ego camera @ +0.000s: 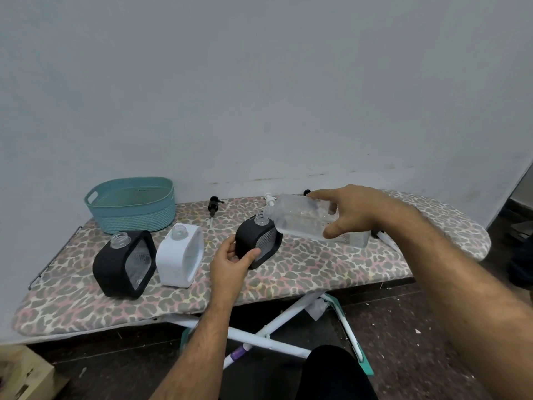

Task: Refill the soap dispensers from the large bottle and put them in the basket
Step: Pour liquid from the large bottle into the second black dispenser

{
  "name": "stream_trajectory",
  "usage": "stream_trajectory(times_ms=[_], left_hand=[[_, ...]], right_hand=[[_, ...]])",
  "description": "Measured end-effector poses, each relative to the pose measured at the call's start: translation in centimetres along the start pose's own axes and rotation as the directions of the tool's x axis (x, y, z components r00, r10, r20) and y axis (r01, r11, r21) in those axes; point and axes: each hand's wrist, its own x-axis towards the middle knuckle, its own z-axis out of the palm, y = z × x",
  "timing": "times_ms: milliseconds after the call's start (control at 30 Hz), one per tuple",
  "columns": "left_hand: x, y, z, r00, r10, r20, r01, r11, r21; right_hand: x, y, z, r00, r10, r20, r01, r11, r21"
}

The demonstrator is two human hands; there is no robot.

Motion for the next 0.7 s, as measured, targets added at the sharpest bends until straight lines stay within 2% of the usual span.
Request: stream_trajectory(times_ms=[333, 700], left_hand=[[0.0, 0.2, 0.0, 1.0, 0.006, 0.001, -0.006, 1.0, 0.002], [0.0, 0.2, 0.0, 1.0, 0.009, 0.001, -0.009, 1.0, -0.002]], right_hand=[[-0.1, -0.8, -1.3, 0.999, -0.007, 0.032, 0.009, 0.998, -0.056], [0.0, -1.6, -2.5, 0.996, 0.018, 0.083, -0.015, 0.999, -0.035]])
